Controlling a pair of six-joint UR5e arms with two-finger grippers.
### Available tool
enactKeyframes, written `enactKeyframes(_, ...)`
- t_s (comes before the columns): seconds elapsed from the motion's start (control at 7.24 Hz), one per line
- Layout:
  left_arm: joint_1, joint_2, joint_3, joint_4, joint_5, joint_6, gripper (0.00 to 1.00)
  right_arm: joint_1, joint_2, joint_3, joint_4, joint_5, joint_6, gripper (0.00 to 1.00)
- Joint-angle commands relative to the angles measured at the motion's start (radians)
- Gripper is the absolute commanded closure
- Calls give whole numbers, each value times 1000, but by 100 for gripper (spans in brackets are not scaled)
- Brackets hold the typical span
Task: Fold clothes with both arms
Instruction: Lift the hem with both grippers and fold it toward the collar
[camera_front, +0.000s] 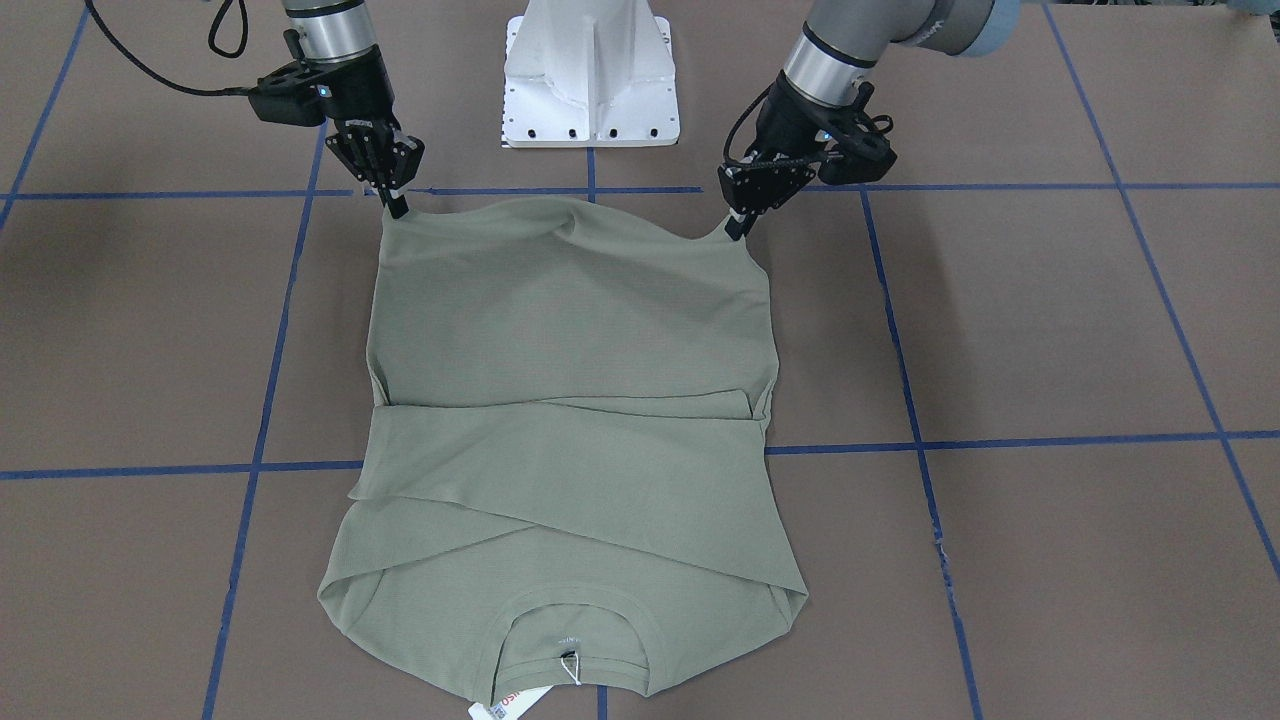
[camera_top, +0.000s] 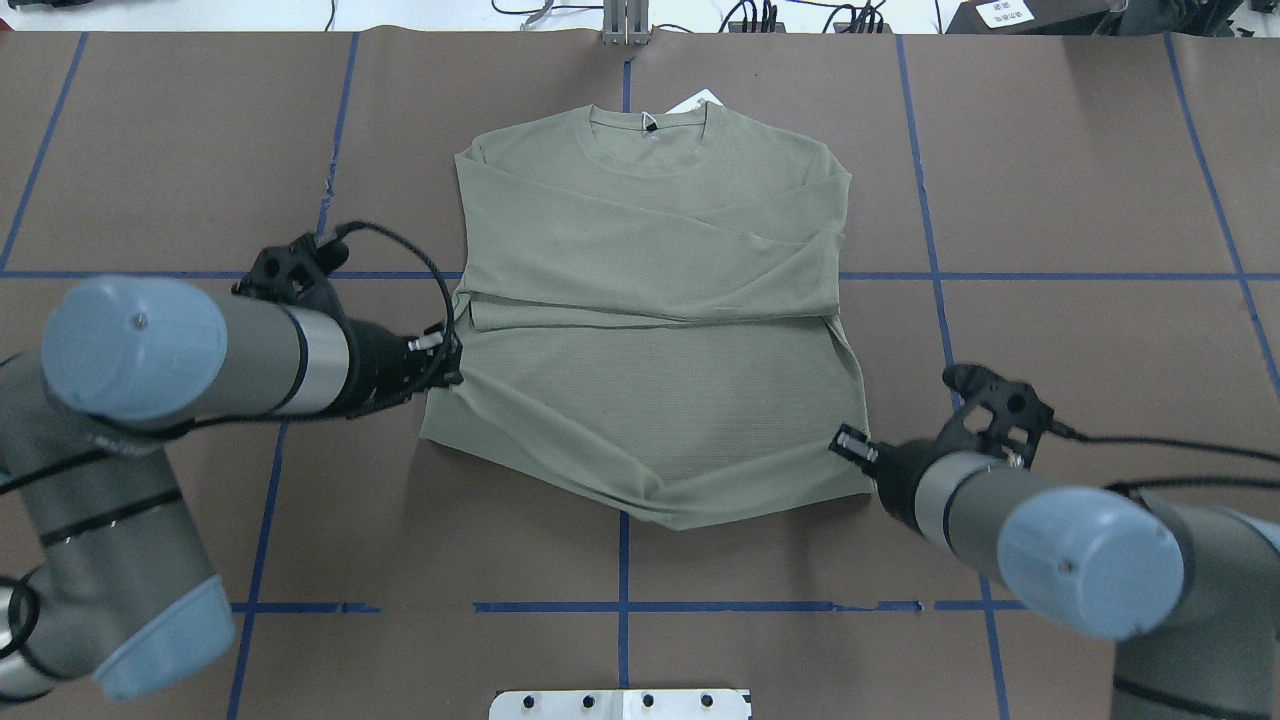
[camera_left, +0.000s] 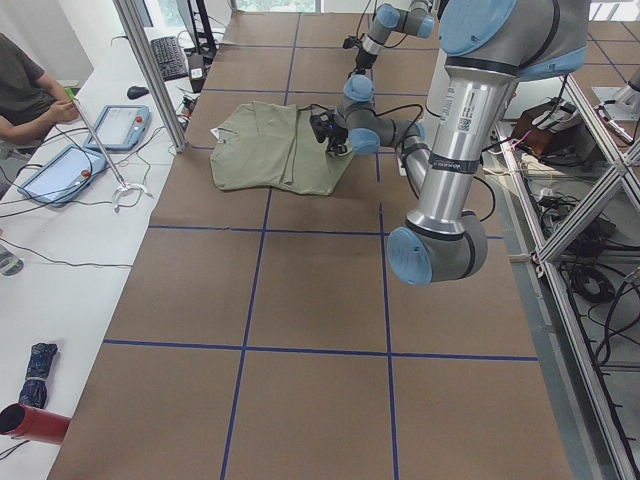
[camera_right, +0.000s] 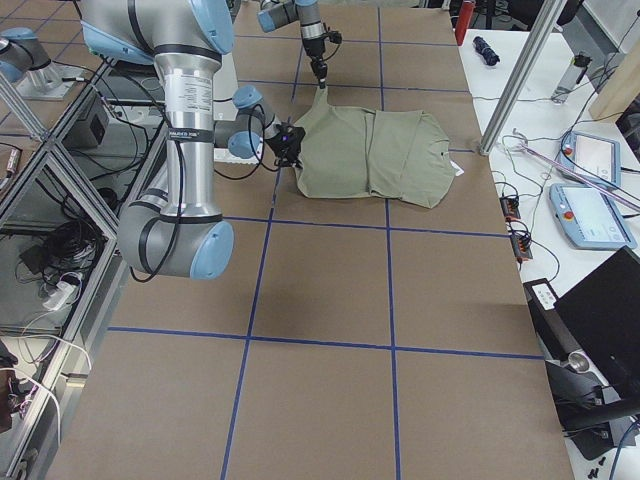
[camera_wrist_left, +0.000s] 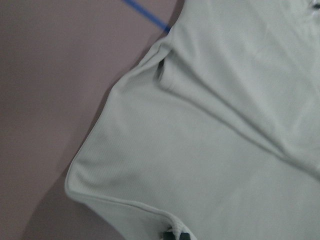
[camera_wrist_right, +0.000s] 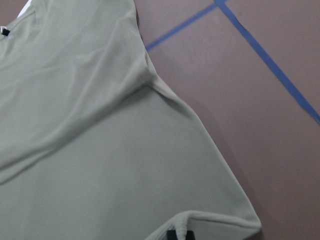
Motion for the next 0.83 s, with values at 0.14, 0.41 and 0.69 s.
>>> enactKeyframes(0.14, -201, -173, 286, -68, -32, 110, 100, 353, 345, -359, -134, 192, -305, 100)
enactKeyframes(0.41, -262, -235, 495, -224, -26, 110, 100, 441, 526, -656, -104, 243, -364, 100)
enactKeyframes(0.69, -285, -282, 719, -416, 15, 112, 100, 503, 605, -942, 136, 333, -374, 100)
